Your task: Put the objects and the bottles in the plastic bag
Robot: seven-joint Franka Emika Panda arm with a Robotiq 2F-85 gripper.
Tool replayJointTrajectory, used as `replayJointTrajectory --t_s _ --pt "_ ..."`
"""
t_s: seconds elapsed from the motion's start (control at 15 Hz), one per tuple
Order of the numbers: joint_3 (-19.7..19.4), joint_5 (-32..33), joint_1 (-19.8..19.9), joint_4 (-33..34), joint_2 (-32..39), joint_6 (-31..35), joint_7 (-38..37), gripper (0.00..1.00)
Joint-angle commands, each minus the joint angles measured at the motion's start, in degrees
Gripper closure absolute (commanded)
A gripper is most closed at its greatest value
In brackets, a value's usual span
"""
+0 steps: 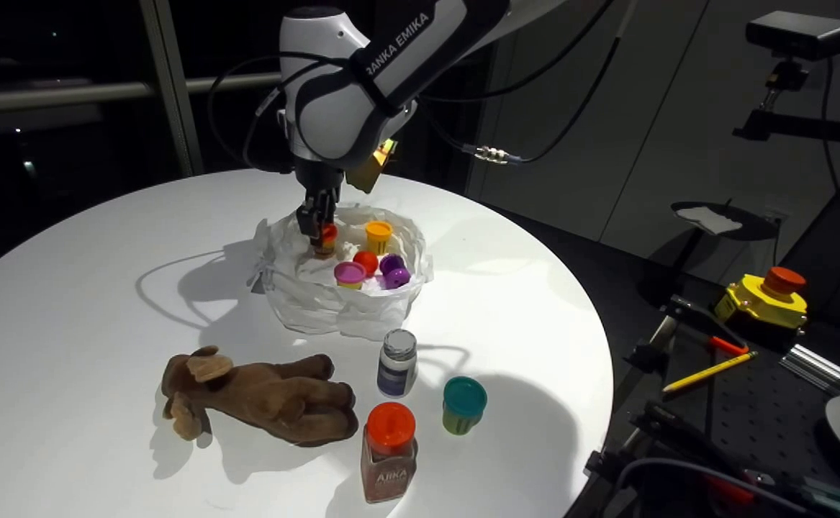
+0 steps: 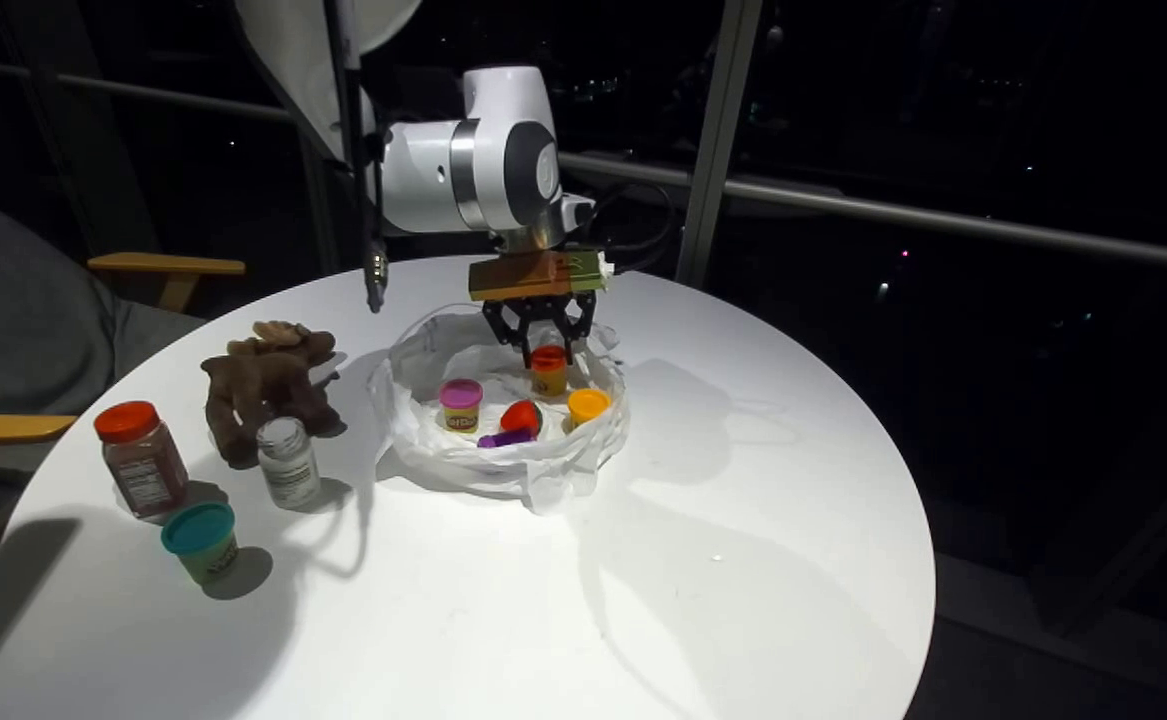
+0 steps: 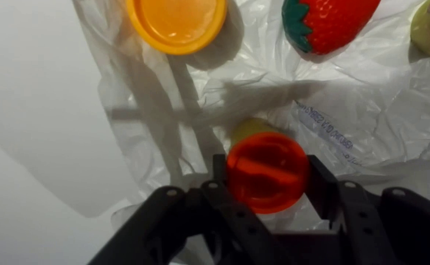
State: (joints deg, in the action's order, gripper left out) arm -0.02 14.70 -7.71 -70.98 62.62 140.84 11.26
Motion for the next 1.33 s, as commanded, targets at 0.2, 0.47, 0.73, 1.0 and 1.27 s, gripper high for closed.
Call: replayJointTrajectory --t_s 0.2,0.47,0.73,1.0,1.27 --pt "0.42 -0.24 0.05 -1.36 -2.3 -1.74 0.91 0.07" --pt "0.47 0.31 -0.5 -13.63 -11.08 2.36 -0.85 0.0" --pt "2.2 -1.18 -0.35 -23.58 -18.47 4.56 -2.45 0.0" --pt "3.65 -4.49 -0.57 -34.64 -25.96 7.2 -8.33 0.0" --pt "4.45 -7.01 -1.41 -46.63 -32.27 12.05 -12.5 0.0"
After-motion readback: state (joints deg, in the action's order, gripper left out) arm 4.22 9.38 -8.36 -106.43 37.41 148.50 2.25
